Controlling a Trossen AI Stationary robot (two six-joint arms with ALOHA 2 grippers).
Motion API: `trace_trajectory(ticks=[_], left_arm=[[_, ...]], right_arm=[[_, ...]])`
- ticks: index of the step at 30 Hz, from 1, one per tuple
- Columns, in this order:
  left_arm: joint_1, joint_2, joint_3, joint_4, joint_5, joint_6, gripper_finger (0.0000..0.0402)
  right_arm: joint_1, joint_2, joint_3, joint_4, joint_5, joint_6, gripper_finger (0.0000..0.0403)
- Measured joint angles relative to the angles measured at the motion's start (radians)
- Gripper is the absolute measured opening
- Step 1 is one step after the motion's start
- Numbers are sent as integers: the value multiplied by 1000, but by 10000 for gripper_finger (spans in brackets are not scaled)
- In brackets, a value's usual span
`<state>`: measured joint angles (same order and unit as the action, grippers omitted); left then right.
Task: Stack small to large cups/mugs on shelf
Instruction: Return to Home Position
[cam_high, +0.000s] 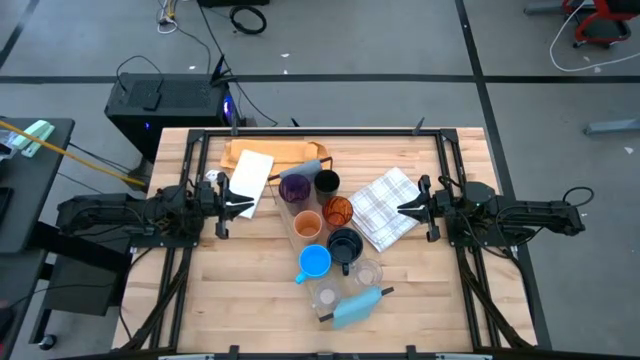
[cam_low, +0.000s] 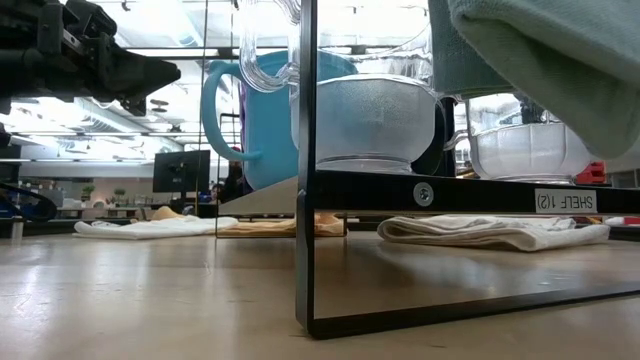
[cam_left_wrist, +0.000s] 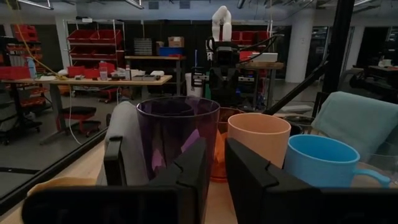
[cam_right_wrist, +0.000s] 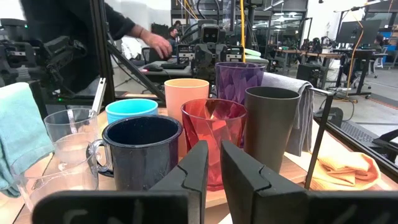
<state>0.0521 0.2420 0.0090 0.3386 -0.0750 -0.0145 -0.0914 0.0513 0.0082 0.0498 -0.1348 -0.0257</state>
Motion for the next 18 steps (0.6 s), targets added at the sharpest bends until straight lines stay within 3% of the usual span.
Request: trace_trajectory(ticks=[18], left_arm=[[0,0,0,0,0,1,69]], right_arm=[[0,0,0,0,0,0,50]])
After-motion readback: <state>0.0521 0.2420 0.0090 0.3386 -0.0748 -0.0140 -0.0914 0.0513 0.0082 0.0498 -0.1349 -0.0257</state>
